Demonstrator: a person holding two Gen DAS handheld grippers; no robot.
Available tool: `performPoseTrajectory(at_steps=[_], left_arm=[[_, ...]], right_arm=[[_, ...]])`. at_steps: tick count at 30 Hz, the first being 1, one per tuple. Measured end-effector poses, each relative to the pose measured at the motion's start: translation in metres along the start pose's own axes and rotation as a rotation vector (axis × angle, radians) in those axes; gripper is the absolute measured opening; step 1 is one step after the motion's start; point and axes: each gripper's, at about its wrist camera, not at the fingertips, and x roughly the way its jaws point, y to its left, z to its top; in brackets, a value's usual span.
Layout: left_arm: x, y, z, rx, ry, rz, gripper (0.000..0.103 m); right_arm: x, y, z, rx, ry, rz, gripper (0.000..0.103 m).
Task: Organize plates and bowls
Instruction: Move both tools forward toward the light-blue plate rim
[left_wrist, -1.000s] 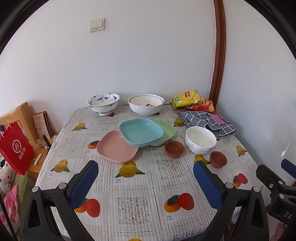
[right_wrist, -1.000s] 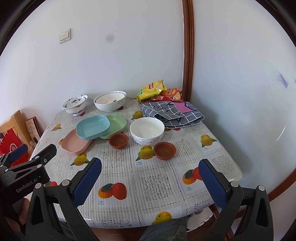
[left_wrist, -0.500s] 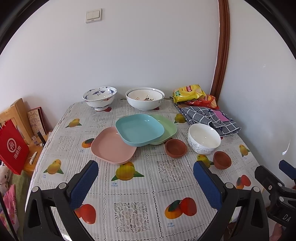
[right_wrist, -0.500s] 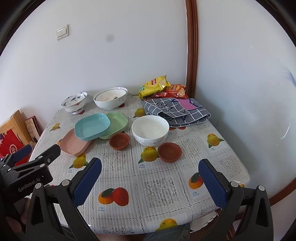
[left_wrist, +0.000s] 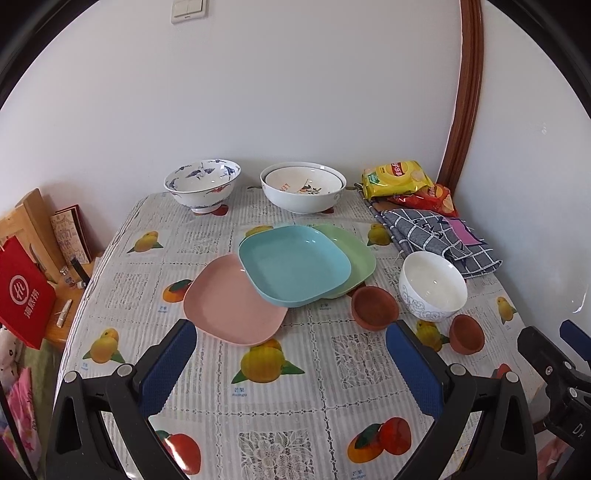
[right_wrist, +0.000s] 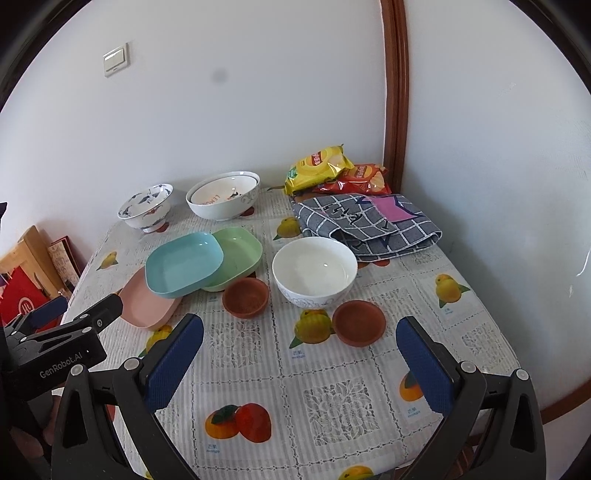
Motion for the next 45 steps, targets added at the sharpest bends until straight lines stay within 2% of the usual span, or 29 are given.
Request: performPoseTrajectory(at_steps=[6,14,32,42,45], left_arm=[[0.019,0.008,0.022,-0.008,0.006,0.008,0.103],[0.055,0.024,0.044,-0.027,0.047,0.018,0.103],[0.137,0.058,0.063,-0.086,0.144,0.036,0.103],[0.179,0.069,0.065,-0.098,0.166,0.035,0.101],[0.192,0.067,0.066,-0.084,0.180,0.022,0.092]], right_arm=[[0.024,0.012,0.021,-0.005,0.024,0.038,0.103],[0.062,0.033,0.040,-0.030,0.057,0.047,0.103],[0.147,0.064,0.068,-0.081,0.116,0.067,0.097],[0.195,0.091,0.068,-0.131,0.174,0.097,0.082],[0.208,0.095,0.063,-0.141,0.203,0.101,0.080]])
